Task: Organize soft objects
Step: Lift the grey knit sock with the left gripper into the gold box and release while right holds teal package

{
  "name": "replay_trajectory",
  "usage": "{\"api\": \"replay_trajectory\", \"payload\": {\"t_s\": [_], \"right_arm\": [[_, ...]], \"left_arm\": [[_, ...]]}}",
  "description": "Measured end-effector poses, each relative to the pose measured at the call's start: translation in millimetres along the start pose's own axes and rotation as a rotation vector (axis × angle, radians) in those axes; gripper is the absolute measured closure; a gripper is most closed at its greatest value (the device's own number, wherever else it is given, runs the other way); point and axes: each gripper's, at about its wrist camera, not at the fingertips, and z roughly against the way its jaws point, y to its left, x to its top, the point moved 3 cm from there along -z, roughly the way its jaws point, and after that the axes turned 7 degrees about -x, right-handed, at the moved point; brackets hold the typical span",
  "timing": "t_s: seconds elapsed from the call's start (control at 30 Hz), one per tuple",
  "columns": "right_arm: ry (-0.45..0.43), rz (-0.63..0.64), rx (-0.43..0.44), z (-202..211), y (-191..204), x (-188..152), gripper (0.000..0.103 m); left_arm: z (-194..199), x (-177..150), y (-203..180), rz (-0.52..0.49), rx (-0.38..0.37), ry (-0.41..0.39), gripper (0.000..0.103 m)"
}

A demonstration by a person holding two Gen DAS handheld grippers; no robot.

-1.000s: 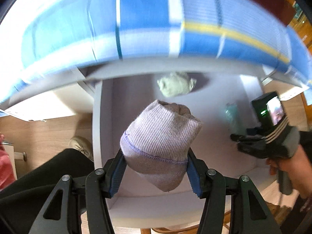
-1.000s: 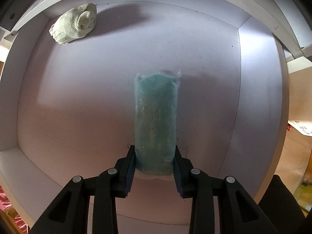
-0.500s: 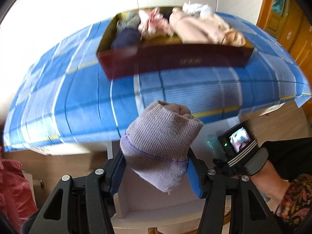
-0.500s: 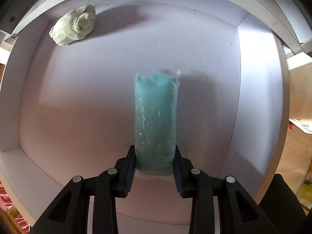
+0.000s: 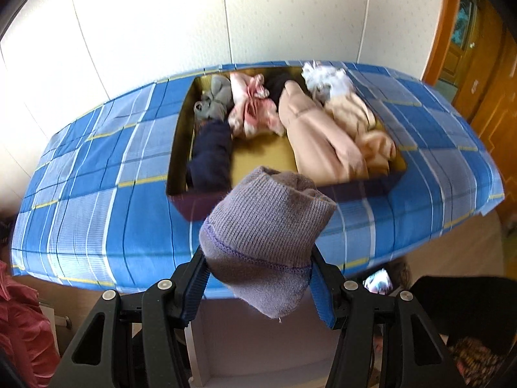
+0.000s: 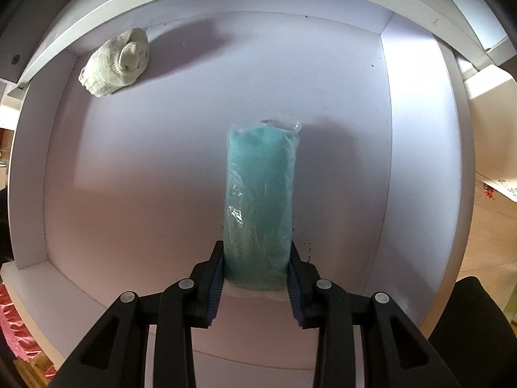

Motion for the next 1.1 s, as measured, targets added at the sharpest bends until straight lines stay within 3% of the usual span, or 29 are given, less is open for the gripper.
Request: {"api": "replay_trajectory", "payload": {"t_s": [0.43,1.1], "right_arm": [[-0.013,-0.057,0.061,32,-14,-14,0.069],[-0.019,-0.127,0.132,33,-35,-30,0.069]], "left_arm": [[-40,66,1,-0.002,0.024,0.042,0.045],[-114,85,9,0.038,0.083,0.161,0.045]]}}
